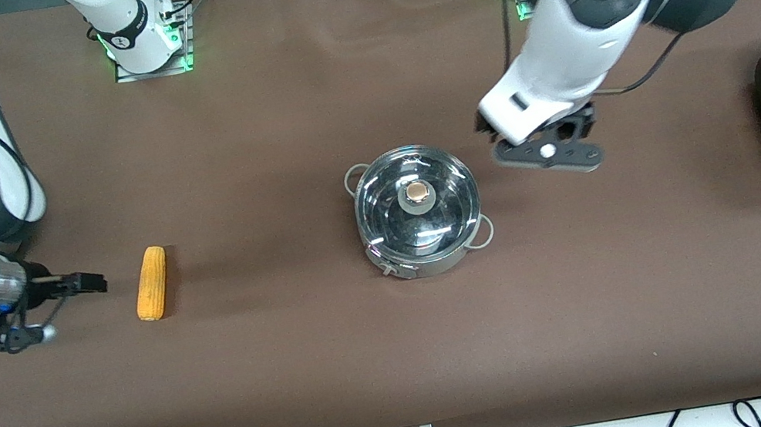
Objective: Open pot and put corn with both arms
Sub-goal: 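Reach the left gripper to the lid knob while the right gripper reaches the corn, then grasp the lid knob with the left gripper while the right gripper grasps the corn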
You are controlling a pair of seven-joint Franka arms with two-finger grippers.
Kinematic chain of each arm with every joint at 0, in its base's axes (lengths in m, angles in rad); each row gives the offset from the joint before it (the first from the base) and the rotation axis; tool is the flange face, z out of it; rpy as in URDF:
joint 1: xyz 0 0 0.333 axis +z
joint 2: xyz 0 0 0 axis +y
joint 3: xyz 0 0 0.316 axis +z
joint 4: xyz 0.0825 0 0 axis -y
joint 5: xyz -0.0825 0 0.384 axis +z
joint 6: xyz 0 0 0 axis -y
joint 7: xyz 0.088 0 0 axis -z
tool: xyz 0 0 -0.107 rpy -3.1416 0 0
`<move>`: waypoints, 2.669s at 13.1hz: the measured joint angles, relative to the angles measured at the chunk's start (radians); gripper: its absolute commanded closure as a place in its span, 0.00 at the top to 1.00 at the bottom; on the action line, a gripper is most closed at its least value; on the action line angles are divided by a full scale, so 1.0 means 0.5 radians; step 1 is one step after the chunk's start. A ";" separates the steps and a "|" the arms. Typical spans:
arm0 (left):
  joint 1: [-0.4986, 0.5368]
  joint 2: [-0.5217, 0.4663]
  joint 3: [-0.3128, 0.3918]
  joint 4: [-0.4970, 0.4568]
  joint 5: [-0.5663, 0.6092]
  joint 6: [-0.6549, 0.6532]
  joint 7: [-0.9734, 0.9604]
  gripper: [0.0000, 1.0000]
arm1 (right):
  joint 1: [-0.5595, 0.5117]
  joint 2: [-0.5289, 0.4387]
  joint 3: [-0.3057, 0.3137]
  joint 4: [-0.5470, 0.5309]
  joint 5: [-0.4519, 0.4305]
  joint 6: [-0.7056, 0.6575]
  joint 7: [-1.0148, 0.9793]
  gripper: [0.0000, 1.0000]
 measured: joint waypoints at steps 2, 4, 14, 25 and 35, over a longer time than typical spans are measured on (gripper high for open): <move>-0.074 0.151 0.000 0.065 -0.069 0.132 -0.150 1.00 | 0.043 0.061 0.009 -0.100 0.001 0.175 0.081 1.00; -0.103 0.245 0.000 0.082 -0.198 0.263 -0.247 1.00 | 0.101 0.069 0.010 -0.135 0.001 0.212 0.205 1.00; -0.256 0.539 -0.001 0.082 -0.317 0.496 -0.243 1.00 | 0.129 0.152 0.008 -0.442 0.002 0.747 0.284 1.00; -0.287 0.555 0.019 0.082 -0.217 0.496 -0.218 1.00 | 0.125 0.178 0.007 -0.551 0.002 0.939 0.294 1.00; -0.320 0.569 0.019 0.081 -0.052 0.496 -0.197 0.86 | 0.127 0.178 0.023 -0.610 0.002 0.940 0.292 0.55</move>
